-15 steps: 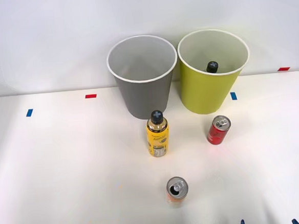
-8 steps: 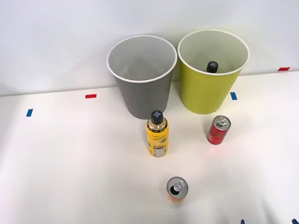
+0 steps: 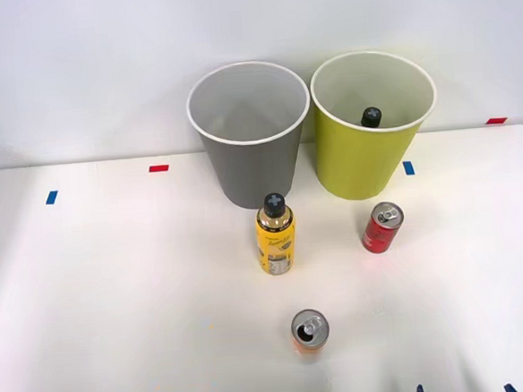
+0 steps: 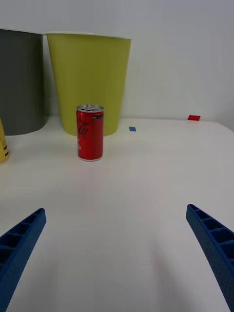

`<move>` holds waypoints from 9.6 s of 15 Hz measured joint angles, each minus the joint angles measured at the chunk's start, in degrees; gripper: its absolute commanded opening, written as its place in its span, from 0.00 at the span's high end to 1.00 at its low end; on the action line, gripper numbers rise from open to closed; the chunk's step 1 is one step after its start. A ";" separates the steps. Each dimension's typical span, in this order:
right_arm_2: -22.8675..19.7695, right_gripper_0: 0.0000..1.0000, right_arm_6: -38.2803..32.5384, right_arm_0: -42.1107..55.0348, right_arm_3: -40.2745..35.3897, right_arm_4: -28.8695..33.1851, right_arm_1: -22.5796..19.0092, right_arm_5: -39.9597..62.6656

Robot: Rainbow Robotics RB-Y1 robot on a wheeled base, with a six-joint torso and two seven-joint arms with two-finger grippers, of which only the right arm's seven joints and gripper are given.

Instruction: Put cans in the gray bin, plastic bottles in the light green bin

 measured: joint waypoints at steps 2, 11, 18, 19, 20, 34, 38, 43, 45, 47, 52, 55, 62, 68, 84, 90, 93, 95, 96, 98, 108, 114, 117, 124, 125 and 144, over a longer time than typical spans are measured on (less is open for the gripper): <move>0.63 0.00 0.08 -1.26 0.08 -0.72 0.11 -0.29; -0.01 0.00 0.62 -13.53 0.13 -2.37 0.82 9.95; -1.99 0.00 1.51 -23.16 0.14 -3.01 2.73 19.07; -2.35 0.00 1.63 -24.37 0.14 -3.06 2.96 20.44; -2.71 0.00 1.73 -25.52 0.14 -3.13 3.11 21.65; -8.70 0.00 2.90 -43.36 9.60 -4.35 3.98 28.52; -8.51 0.00 2.77 -44.71 9.60 -4.42 3.56 30.88; -7.93 0.00 2.82 -45.83 9.61 -4.45 4.22 32.37; -7.91 0.00 2.75 -46.08 9.62 -4.54 4.18 32.70; -7.91 0.00 2.65 -46.29 9.60 -4.77 3.86 33.22; -7.73 0.00 2.33 -46.93 9.56 -5.30 3.02 34.57; -7.64 0.00 2.29 -47.46 9.56 -5.38 2.80 34.68; -7.71 1.00 2.65 -47.49 9.56 -5.34 2.96 34.76; -7.94 1.00 2.67 -46.83 9.54 -5.00 3.63 34.70; 0.19 1.00 -2.25 -28.03 -33.30 -8.54 -4.44 56.28; -0.12 1.00 -2.90 -37.29 -35.53 -16.61 -6.29 56.54; 0.05 1.00 -2.67 -45.85 -35.76 -20.22 -6.10 61.33; -0.01 1.00 -2.47 -53.07 -35.85 -21.52 -5.25 67.86; -0.09 1.00 -2.54 -56.48 -35.85 -21.78 -4.80 71.17; -0.59 1.00 -2.96 -62.78 -35.46 -21.95 -3.42 78.33; -3.28 1.00 -3.71 -93.56 0.76 -21.67 3.44 73.49; -3.75 0.23 -3.37 -96.55 5.85 -20.60 2.33 73.29; -3.48 0.10 -3.72 -96.53 5.85 -20.58 1.50 73.19; -2.52 0.10 -3.08 -92.85 5.51 -20.34 0.62 62.55; -2.14 0.10 -2.81 -91.12 5.46 -20.25 0.47 58.08; -5.23 0.10 0.25 -20.13 -34.99 -17.84 -11.89 36.83</move>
